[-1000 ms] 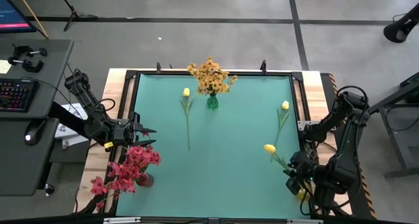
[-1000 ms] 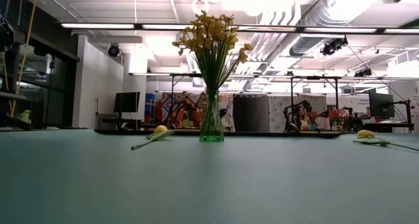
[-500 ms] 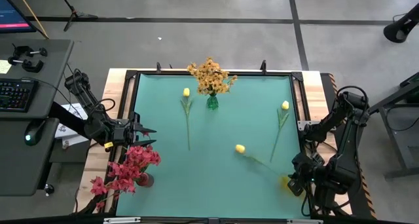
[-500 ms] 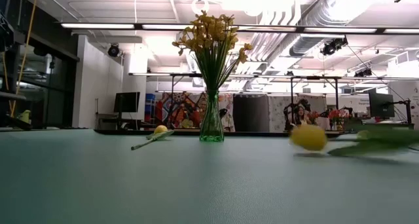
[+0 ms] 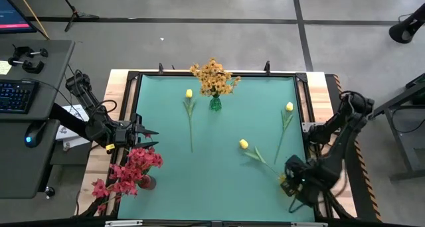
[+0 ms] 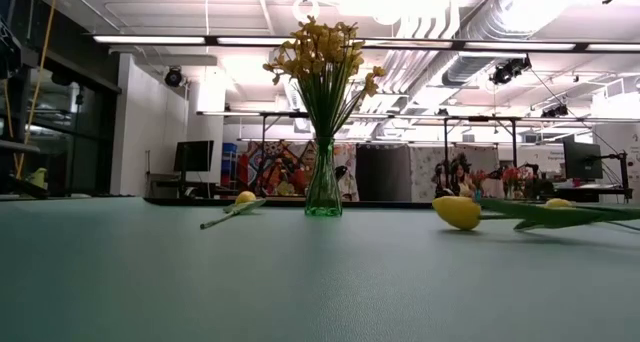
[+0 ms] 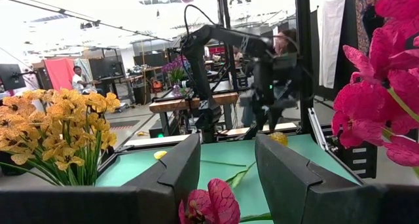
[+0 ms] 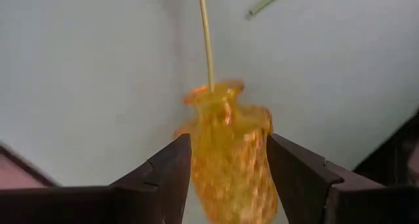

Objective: Sort flowers into vase by color
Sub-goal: Put the bottom light yellow flower into the yellow flower

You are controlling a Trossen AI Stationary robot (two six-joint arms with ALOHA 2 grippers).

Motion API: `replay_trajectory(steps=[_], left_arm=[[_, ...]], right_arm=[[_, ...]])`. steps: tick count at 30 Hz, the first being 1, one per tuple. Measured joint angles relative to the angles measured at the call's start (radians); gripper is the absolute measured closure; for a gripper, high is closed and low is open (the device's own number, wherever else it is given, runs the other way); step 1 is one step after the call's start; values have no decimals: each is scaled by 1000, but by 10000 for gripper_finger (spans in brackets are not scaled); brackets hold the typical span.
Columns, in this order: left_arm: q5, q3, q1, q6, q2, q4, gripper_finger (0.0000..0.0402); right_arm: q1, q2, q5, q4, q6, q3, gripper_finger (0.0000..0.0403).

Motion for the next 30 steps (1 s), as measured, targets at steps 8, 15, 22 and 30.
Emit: replay_trajectory(steps=[8,15,22,30], left_arm=[[0,0,0,0,0,0,266],[0,0,0,0,0,0,266],[0,0,0,0,0,0,266],[0,0,0,0,0,0,266]], right_arm=[[-168,0,-79,50,-232,-31,214],[-218,-1,-115,70,-331,-3,214],[-218,-1,-129,92,-334,-3,214],[-218,-1,-118,90,-337,-2,156]])
